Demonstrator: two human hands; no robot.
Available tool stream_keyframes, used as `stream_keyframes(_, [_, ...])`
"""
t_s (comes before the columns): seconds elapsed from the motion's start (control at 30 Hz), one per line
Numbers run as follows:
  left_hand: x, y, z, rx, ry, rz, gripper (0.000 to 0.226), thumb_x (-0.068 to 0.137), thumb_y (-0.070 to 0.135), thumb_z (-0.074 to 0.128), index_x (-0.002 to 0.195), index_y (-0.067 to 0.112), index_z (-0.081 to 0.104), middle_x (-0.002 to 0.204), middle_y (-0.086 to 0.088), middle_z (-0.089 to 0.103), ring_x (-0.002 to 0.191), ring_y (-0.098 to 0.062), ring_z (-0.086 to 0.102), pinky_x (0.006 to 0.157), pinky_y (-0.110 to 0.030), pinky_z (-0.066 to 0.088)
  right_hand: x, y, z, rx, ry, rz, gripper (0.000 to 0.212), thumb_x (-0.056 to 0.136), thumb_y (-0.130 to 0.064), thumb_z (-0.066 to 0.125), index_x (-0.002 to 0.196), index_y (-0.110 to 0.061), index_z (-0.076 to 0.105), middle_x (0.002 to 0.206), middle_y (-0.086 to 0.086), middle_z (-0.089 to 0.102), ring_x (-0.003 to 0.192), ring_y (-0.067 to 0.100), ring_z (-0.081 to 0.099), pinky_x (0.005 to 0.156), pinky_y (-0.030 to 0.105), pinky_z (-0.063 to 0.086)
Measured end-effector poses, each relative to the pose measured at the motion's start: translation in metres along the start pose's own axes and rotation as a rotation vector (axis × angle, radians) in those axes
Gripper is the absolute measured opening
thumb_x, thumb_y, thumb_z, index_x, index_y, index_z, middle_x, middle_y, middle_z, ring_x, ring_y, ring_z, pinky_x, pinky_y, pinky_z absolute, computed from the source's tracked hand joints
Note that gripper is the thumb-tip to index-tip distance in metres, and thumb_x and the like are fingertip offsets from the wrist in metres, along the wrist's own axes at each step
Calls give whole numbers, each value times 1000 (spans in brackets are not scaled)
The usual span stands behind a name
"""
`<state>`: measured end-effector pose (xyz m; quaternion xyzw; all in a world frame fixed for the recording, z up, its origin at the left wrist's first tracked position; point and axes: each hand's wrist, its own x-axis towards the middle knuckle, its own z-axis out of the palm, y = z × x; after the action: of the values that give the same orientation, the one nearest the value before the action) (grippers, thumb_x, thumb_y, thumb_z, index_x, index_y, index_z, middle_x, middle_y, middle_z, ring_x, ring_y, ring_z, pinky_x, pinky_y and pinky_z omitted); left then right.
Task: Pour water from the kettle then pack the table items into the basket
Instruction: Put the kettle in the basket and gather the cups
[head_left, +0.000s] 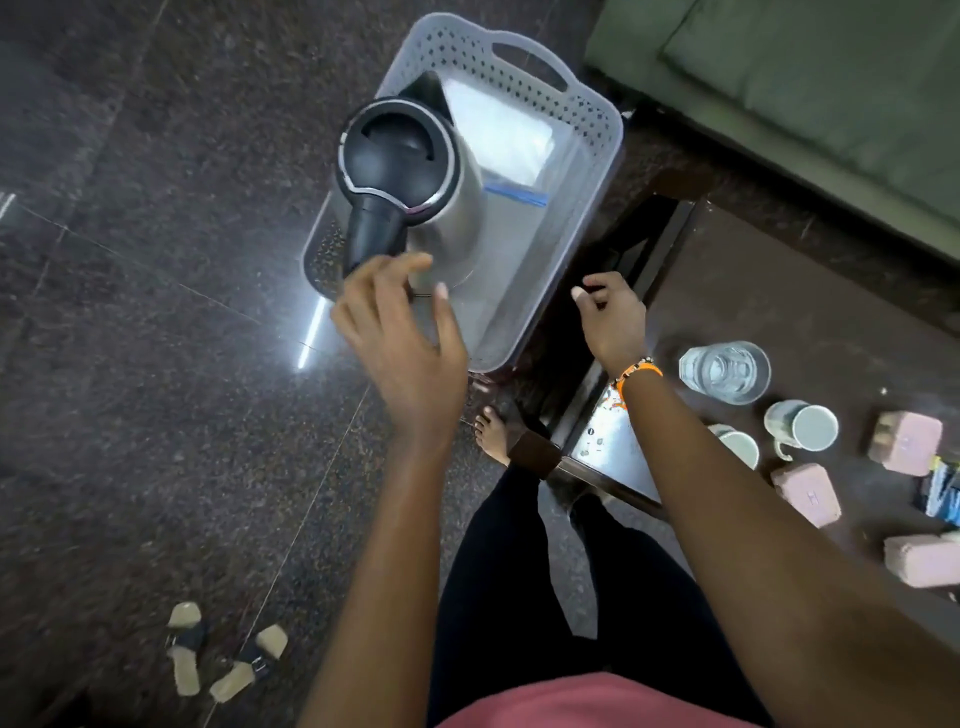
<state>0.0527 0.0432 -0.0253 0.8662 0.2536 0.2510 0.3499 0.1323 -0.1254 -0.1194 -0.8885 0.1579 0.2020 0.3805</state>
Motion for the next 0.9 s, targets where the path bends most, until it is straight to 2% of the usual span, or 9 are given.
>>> stream_keyframes(0.07, [-24, 15, 11, -51, -156, 9, 21, 80, 5, 60, 101, 7, 60, 97, -1, 55, 95, -16, 46, 85, -21, 28, -2, 26, -18, -182, 54, -45, 28, 88, -19, 58, 113, -4, 59, 109, 16, 66, 106, 31, 57, 92, 34, 39])
stream_keyframes(0.17, [-64, 33, 34, -117, -490, -82, 25, 84, 7, 54, 107, 14, 57, 96, 10, 46, 94, -13, 45, 82, -19, 32, -2, 75, -52, -509, 122, -14, 50, 84, -27, 62, 128, -8, 47, 131, 18, 49, 123, 36, 41, 102, 41, 29])
stream_keyframes(0.3, [-105, 42, 63, -141, -771, -46, 32, 84, 9, 53, 113, 22, 52, 98, 10, 50, 92, -10, 44, 79, -27, 42, 3, 133, -86, -488, 101, 184, 89, 71, -30, 76, 143, -17, 26, 152, 15, 22, 140, 41, 17, 113, 53, 19])
stream_keyframes(0.37, [-120, 44, 73, -133, -864, -51, 34, 84, 10, 55, 115, 24, 50, 96, 14, 48, 90, -9, 44, 79, -27, 41, 10, 158, -100, -451, 23, 184, 98, 66, -22, 80, 145, -14, 23, 152, 19, 18, 140, 42, 17, 114, 51, 18])
stream_keyframes(0.43, [-131, 47, 83, -126, -948, -94, 35, 85, 11, 55, 116, 23, 51, 94, 13, 49, 92, -13, 48, 84, -33, 45, 16, 177, -114, -474, -53, 103, 98, 62, -14, 80, 143, -10, 25, 147, 22, 25, 133, 43, 28, 110, 45, 25])
stream_keyframes(0.53, [-143, 52, 92, -119, -979, -142, 34, 84, 4, 55, 114, 17, 54, 90, 8, 52, 92, -20, 55, 88, -42, 48, 20, 186, -125, -494, -88, -14, 90, 58, -13, 78, 137, -14, 35, 136, 19, 37, 120, 41, 42, 101, 40, 35])
stream_keyframes(0.7, [-176, 87, 116, -126, -943, -222, 32, 82, 0, 54, 109, 18, 57, 83, 6, 56, 74, -10, 53, 76, -26, 45, 21, 196, -154, -373, -14, -46, 77, 60, -17, 72, 131, -17, 41, 129, 11, 46, 118, 34, 43, 97, 33, 33])
stream_keyframes(0.83, [-210, 128, 147, -129, -974, -201, 29, 83, 2, 56, 108, 17, 57, 80, 11, 54, 72, 1, 52, 73, -17, 41, 22, 212, -199, -270, 126, -90, 78, 57, -13, 71, 129, -13, 42, 128, 12, 47, 120, 34, 41, 97, 36, 33])
stream_keyframes(0.9, [-228, 149, 162, -138, -992, -188, 31, 81, 0, 56, 107, 17, 58, 78, 13, 53, 72, -1, 53, 72, -15, 41, 26, 225, -224, -260, 155, -72, 79, 57, -12, 71, 130, -14, 41, 132, 11, 46, 122, 34, 40, 97, 37, 34])
